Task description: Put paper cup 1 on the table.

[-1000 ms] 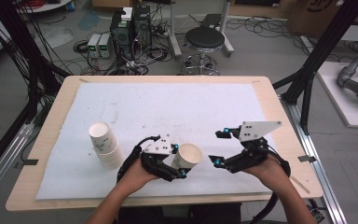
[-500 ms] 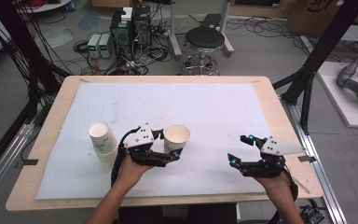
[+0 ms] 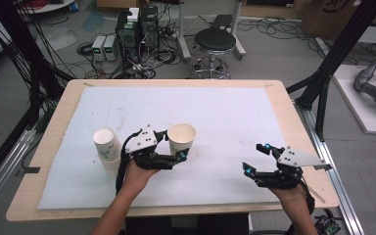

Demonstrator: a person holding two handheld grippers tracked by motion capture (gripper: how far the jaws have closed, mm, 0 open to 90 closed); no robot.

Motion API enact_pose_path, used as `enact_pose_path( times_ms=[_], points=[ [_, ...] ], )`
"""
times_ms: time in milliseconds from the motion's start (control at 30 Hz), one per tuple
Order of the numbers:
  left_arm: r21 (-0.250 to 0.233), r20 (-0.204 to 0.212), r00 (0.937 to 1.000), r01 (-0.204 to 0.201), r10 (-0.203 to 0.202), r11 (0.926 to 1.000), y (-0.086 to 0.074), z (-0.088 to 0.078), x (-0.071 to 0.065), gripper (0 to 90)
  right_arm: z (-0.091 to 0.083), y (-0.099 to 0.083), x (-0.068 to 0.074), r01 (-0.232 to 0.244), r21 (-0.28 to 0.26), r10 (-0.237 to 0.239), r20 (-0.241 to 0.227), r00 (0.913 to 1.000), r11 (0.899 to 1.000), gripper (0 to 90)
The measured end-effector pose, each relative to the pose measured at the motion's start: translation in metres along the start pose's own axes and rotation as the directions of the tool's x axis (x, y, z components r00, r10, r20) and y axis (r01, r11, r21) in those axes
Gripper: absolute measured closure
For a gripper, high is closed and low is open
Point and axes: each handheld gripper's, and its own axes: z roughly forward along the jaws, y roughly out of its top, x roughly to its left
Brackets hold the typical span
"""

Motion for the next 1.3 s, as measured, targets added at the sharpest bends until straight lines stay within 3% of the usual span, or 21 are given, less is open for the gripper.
enact_pose_path(
  times_ms=[200,333,467,600,833,967,1167,1300],
  points=[
    [-0.033,-0.059,0.9982,0.006,-0.008,0.9994,0.007,0.012,0.018,31.0,-0.002,-0.002,0.0,-0.003,0.001,0.003,0.005,1.0,1.0,20.6],
    [-0.052,-0.126,0.9917,0.018,-0.025,0.9985,0.008,0.02,0.034,31.0,-0.003,-0.004,-0.001,-0.007,0.007,0.007,0.004,1.0,1.0,20.6],
    [-0.044,-0.214,0.9764,0.019,-0.028,0.9988,0.0,0.026,0.051,31.0,-0.006,-0.005,-0.003,-0.009,-0.005,0.009,0.012,0.9999,1.0,20.5],
    [-0.039,-0.291,0.9549,0.048,-0.057,0.9981,-0.009,0.03,0.067,30.9,-0.008,-0.006,-0.004,-0.012,-0.007,0.012,0.011,0.9999,1.0,20.6],
    [-0.001,-0.386,0.9198,0.073,-0.068,0.9973,-0.023,0.037,0.084,30.9,-0.008,-0.007,-0.003,-0.012,-0.008,0.012,0.007,0.9999,1.0,20.6],
    [0.038,-0.406,0.9114,0.088,-0.065,0.9954,-0.032,0.044,0.091,30.9,-0.007,-0.007,-0.002,-0.005,-0.007,0.005,0.005,1.0,1.0,20.6],
    [0.114,-0.429,0.9015,0.116,-0.057,0.9867,-0.045,0.053,0.099,31.1,-0.008,-0.007,-0.001,0.005,-0.01,-0.005,0.0,1.0,1.0,20.6],
    [0.179,-0.453,0.8906,0.14,-0.044,0.9738,-0.051,0.057,0.1,31.3,-0.01,-0.007,-0.002,0.004,-0.012,-0.004,0.001,1.0,1.0,20.6]
  ],
)
